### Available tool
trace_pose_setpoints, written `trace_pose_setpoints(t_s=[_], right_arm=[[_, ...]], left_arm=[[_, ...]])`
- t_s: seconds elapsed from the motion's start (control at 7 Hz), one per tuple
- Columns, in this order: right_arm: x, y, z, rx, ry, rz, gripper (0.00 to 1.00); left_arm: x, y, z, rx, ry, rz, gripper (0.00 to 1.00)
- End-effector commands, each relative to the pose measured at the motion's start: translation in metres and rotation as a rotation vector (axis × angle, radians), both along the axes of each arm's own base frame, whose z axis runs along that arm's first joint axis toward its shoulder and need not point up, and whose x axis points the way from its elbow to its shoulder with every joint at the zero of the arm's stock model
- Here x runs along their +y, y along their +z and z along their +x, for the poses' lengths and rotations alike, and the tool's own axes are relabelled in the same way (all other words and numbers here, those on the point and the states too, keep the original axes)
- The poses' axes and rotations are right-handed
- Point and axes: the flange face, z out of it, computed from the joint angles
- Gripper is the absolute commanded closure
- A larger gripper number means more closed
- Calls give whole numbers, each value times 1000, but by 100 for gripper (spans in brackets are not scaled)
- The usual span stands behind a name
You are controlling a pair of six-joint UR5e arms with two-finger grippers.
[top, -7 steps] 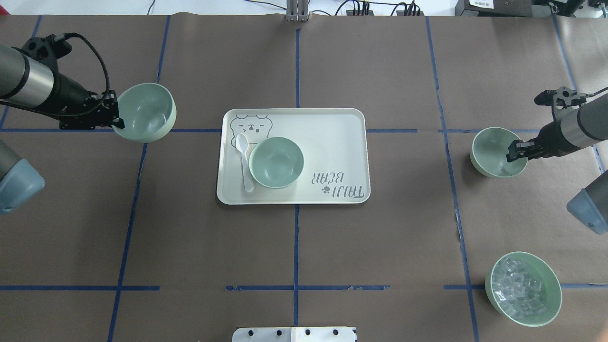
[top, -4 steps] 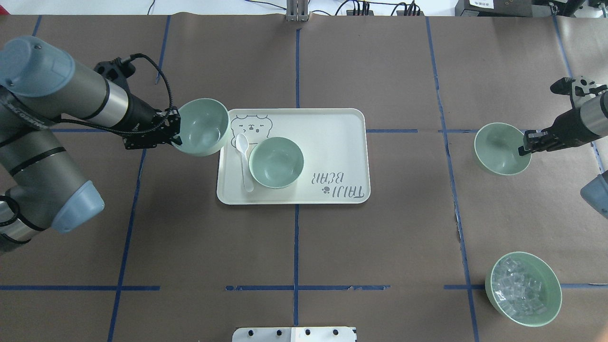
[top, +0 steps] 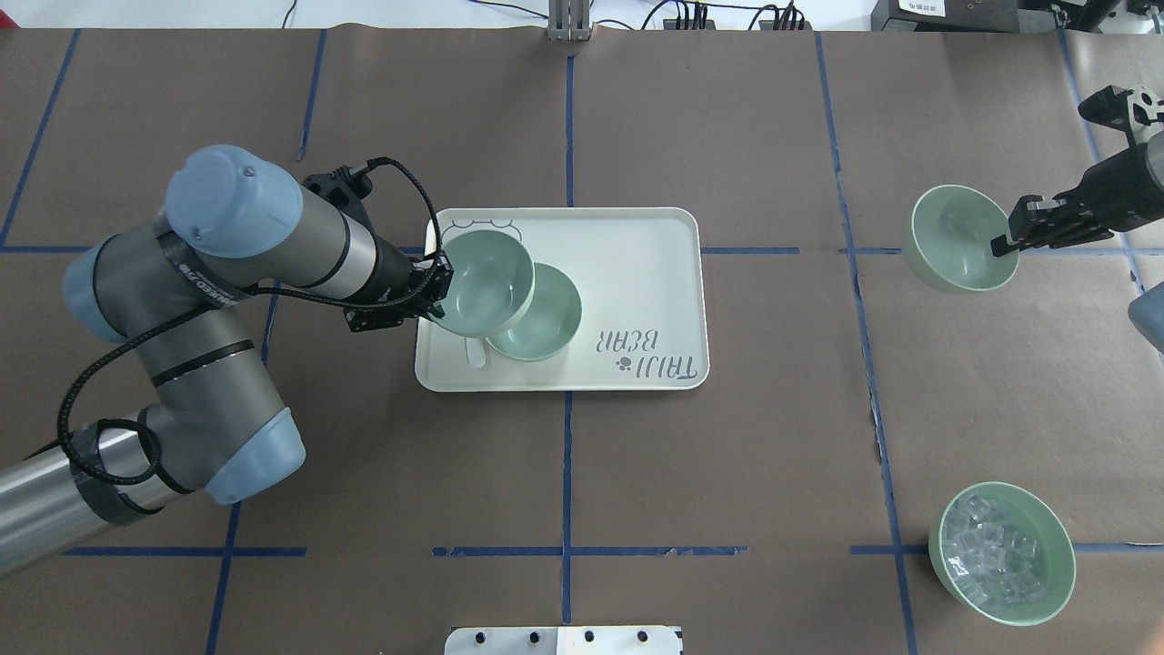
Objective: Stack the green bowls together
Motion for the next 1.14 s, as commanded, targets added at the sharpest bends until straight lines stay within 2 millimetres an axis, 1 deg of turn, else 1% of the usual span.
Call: trace_pose_setpoints(t_s=[0.0, 0.14, 0.29, 0.43, 0.57, 0.71, 0.86, 1.0], right_arm=[[0, -16, 1, -17, -2, 19, 100], [0, -17, 1, -18, -2, 22, 100], [0, -17, 1, -18, -2, 22, 100], [1, -19, 2, -20, -2, 25, 100], [3, -28, 2, -37, -6, 21, 100], [-3, -47, -2, -63, 11, -1, 100], [-12, -68, -6, -82, 32, -13, 100], [-21, -100, -14, -111, 58, -38, 100]], left_arm=[[-1, -17, 25, 5, 4, 11, 100], [-1, -22, 31, 8, 10, 12, 100], [-2, -22, 34, 11, 3, -1, 100], [-8, -19, 46, 0, -2, -21, 100], [-9, -16, 48, -6, 5, -16, 22], [-5, -16, 50, -9, 7, -10, 0], [-4, -15, 48, -9, 6, -7, 0], [-9, -15, 41, -13, 3, -2, 0]])
